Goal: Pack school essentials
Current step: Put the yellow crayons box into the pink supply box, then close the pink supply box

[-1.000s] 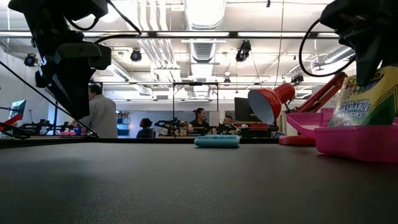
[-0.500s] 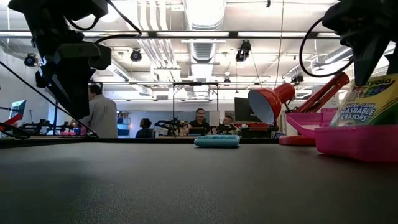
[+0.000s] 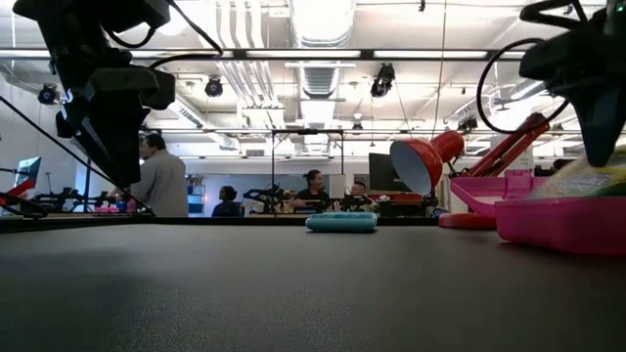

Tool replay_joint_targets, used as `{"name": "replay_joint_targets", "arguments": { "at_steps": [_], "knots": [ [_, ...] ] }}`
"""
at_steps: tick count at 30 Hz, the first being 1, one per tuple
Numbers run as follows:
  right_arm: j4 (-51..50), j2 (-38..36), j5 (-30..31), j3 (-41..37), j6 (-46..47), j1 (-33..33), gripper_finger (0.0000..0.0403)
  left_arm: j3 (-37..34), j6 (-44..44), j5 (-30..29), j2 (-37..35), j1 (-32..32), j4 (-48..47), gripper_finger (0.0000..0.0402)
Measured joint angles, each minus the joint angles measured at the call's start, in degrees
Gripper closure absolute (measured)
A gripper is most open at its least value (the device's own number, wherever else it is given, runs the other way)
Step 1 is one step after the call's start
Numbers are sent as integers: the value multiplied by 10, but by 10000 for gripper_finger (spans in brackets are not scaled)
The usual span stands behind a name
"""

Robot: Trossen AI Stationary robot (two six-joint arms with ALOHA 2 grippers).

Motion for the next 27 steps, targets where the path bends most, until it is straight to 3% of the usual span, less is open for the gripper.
{"name": "replay_joint_targets", "arguments": {
  "at_steps": [11,20,27],
  "knots": [
    [-4,26,-28,0,-5,0,202,0,0,0,0,0,0,233],
    [-16,-29,-27,0,-5,0,202,0,0,0,0,0,6,233],
    [-22,-49,-12,0,-16,-18,202,2,77,-9,0,10,163,233]
  ]
}}
